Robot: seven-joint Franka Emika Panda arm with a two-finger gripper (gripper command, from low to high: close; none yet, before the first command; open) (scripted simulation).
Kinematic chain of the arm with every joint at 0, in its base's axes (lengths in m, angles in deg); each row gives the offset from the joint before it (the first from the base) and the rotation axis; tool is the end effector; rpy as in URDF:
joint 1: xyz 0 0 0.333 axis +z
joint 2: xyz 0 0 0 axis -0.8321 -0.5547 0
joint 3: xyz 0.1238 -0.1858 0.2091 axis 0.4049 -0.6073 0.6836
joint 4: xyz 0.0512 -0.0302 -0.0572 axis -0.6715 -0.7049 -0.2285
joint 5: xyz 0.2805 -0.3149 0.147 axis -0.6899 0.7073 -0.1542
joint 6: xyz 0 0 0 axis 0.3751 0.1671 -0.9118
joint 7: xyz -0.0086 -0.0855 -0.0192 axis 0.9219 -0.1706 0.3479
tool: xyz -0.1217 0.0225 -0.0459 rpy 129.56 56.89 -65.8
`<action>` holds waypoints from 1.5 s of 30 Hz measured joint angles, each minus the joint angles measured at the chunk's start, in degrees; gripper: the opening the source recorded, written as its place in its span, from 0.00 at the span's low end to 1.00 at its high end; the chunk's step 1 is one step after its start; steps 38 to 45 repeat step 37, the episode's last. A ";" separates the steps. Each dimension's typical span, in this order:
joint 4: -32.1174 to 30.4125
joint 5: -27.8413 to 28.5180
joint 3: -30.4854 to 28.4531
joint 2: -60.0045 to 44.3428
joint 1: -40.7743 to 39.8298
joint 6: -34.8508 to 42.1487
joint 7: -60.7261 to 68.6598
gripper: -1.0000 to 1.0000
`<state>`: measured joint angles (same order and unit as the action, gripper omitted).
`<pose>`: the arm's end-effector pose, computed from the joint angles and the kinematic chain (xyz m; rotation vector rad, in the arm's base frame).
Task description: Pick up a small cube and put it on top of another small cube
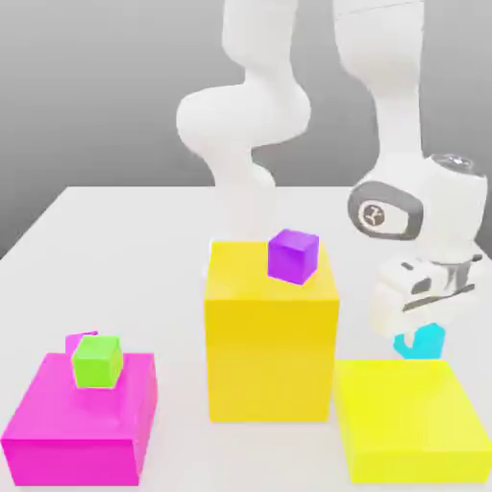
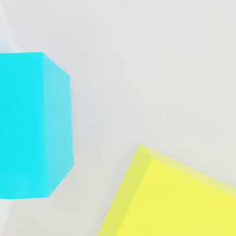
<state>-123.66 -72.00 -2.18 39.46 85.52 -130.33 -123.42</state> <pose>0.2641 0.2893 0.0876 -3.0933 0.5440 -0.0021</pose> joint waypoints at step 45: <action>8.77 -6.78 -34.60 11.49 -37.40 19.77 47.02 1.00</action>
